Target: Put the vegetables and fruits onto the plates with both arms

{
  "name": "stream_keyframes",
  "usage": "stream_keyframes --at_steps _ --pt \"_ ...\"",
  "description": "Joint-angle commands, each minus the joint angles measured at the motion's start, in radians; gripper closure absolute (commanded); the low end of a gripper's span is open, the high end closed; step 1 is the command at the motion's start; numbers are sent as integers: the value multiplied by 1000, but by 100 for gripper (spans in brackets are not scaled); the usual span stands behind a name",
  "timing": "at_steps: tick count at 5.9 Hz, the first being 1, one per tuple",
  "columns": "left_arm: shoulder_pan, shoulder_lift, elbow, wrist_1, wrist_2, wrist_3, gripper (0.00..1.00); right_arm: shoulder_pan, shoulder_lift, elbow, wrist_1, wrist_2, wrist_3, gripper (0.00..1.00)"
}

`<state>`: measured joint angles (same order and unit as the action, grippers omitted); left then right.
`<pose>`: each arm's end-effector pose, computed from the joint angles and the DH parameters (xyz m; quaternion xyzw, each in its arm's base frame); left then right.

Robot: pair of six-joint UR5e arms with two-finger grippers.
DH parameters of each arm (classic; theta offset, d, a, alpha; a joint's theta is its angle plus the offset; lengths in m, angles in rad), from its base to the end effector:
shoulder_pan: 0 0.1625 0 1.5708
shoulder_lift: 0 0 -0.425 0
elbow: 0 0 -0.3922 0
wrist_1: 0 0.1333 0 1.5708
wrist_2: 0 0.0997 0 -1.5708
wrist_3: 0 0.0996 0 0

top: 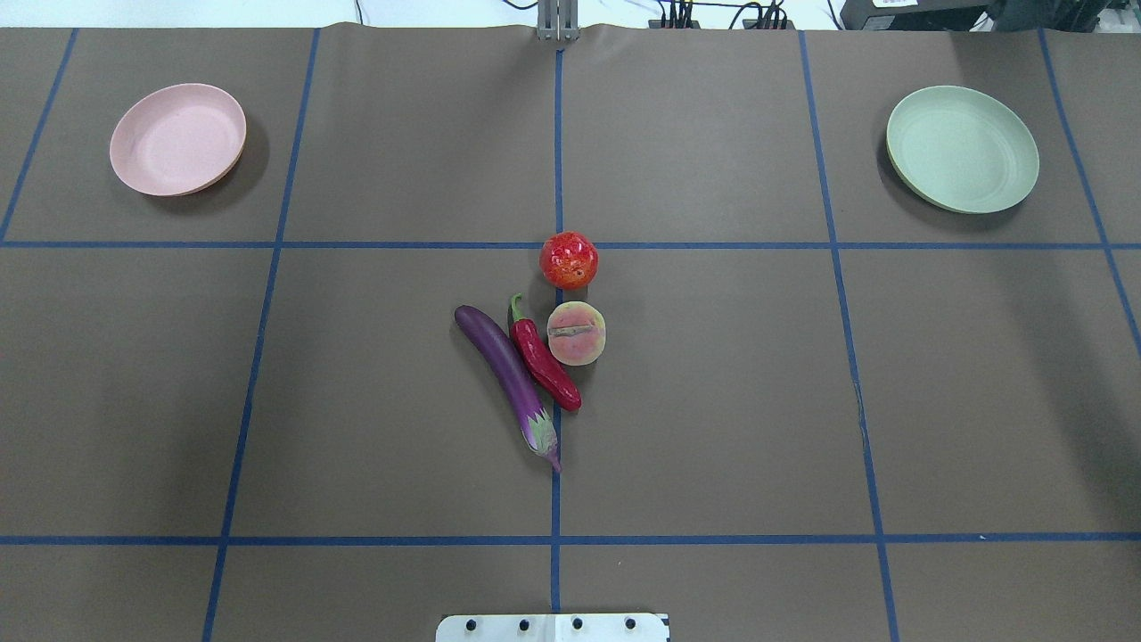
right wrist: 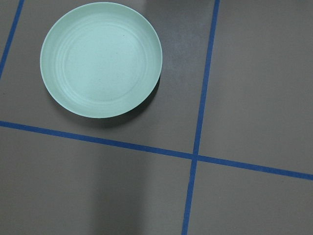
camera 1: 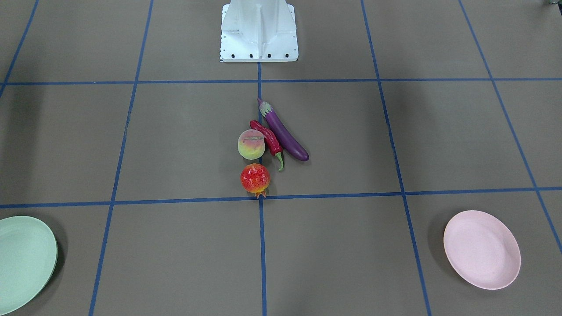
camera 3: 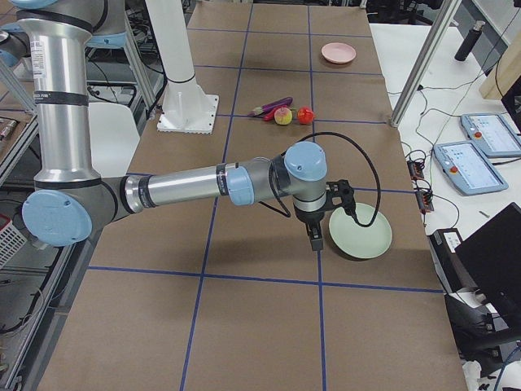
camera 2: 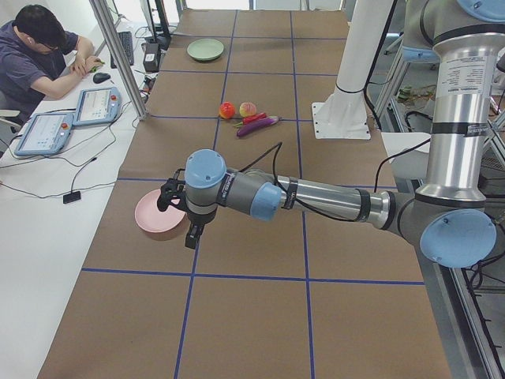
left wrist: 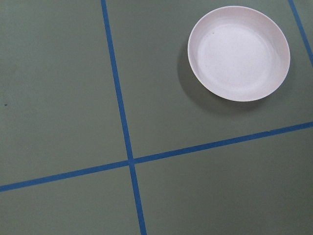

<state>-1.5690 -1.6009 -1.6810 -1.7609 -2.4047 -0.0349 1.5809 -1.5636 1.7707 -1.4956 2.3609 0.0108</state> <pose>-0.0586 -0.5173 0.5634 0.1430 0.4022 0.0517 0.9029 0.0676 -0.5015 0.5464 0.1297 -0.3811 -0.0446 0.9143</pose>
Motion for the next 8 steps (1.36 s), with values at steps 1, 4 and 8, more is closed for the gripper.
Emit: stream_keyframes --at_steps 1,4,8 --pt "1 -17 78 -119 -1 0 0 -1 -4 -5 38 9 1 0" --pt "24 -156 255 -203 22 0 0 -129 38 -4 130 9 108 1" --pt "27 -186 258 -203 16 -101 0 -463 334 -11 132 -97 610 1"
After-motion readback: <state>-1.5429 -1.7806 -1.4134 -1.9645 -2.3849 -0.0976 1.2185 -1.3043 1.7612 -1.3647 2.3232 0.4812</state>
